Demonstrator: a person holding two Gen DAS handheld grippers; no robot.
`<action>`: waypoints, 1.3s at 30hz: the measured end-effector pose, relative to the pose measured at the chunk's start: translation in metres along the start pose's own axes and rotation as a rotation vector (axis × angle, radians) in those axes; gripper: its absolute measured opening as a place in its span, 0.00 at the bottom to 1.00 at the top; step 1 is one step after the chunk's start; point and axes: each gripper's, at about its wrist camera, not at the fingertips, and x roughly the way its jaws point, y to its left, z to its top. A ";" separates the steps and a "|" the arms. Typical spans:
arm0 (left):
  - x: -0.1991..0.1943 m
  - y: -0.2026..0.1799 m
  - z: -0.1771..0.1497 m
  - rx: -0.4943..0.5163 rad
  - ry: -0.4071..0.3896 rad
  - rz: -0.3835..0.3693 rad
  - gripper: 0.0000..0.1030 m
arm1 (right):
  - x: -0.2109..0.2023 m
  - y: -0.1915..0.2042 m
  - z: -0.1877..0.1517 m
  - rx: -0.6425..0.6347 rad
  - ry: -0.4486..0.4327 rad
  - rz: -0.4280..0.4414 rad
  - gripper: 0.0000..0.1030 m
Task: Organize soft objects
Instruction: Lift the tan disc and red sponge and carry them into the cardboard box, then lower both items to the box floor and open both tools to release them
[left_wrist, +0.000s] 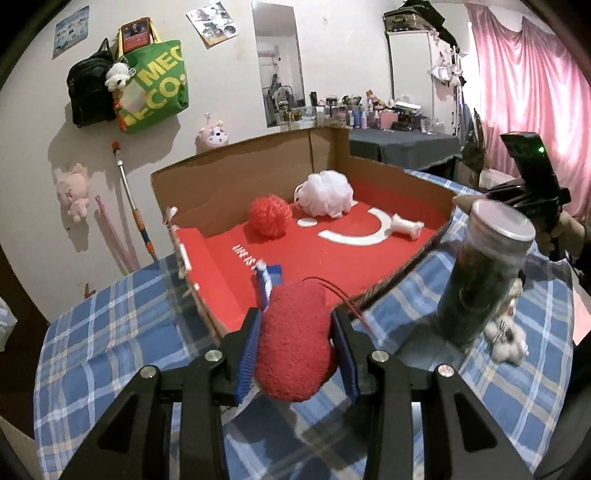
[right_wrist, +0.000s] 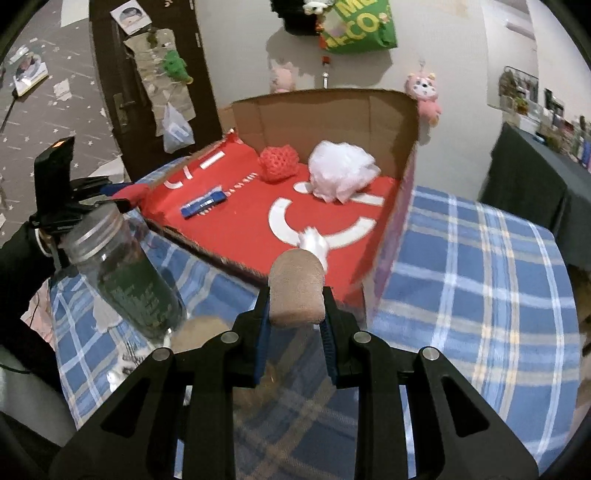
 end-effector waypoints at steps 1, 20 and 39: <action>0.001 -0.001 0.004 0.000 -0.005 -0.007 0.39 | 0.002 0.001 0.005 -0.005 0.001 0.009 0.23; 0.077 -0.012 0.092 -0.140 0.119 0.051 0.39 | 0.091 0.007 0.097 0.008 0.208 -0.112 0.23; 0.179 0.000 0.111 -0.185 0.411 0.145 0.40 | 0.170 -0.027 0.106 0.057 0.477 -0.278 0.23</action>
